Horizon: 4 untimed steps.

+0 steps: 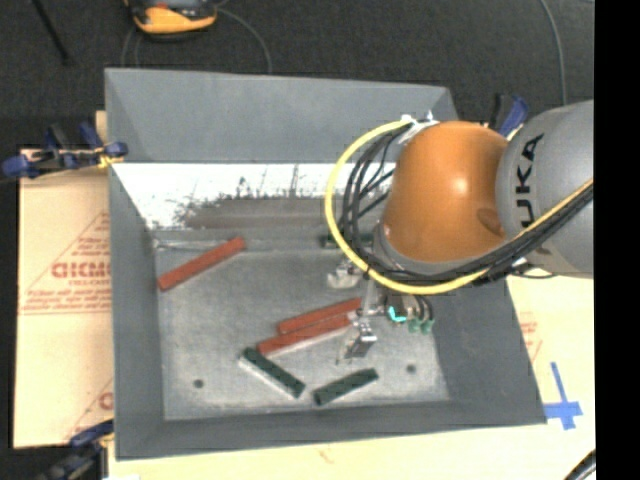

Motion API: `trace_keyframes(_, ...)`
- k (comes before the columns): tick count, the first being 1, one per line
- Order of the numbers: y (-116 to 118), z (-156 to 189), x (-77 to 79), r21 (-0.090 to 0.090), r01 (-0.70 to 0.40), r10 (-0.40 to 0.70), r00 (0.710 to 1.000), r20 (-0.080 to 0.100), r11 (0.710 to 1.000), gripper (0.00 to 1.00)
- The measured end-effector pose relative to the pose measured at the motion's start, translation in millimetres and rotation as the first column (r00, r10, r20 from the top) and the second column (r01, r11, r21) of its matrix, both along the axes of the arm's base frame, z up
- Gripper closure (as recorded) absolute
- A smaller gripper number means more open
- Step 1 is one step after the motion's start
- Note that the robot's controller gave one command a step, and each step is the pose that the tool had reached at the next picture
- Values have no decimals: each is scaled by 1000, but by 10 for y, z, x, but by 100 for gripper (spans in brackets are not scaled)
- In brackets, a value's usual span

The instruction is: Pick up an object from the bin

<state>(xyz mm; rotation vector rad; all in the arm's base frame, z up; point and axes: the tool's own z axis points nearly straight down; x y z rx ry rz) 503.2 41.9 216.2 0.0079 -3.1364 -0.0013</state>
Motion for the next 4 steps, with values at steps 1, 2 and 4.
trace_keyframes(1, 2, 40, 16, 1, 1, -1, 1000, 8, 1000, 0)
trace_keyframes(2, -87, -613, 332, -3, -63, 63, 998, 15, 998, 0)
trace_keyframes(4, -68, -838, 654, 1, -129, 129, 992, 12, 992, 0)
